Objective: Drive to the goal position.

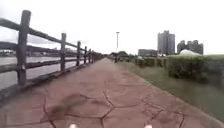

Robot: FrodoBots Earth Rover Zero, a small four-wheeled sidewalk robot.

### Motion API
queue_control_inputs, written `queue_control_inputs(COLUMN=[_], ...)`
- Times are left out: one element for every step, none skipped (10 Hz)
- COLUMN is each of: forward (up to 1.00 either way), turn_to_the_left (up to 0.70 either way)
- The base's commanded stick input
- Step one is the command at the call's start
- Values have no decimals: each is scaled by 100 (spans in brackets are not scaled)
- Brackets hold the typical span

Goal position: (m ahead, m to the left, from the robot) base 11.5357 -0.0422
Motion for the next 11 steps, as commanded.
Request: queue_control_inputs(forward=[92,92,92,92,92,92,92,92,92,92,92], turn_to_the_left=[0,0,0,0,-9,-23,-37,-37,-37,-37,-37])
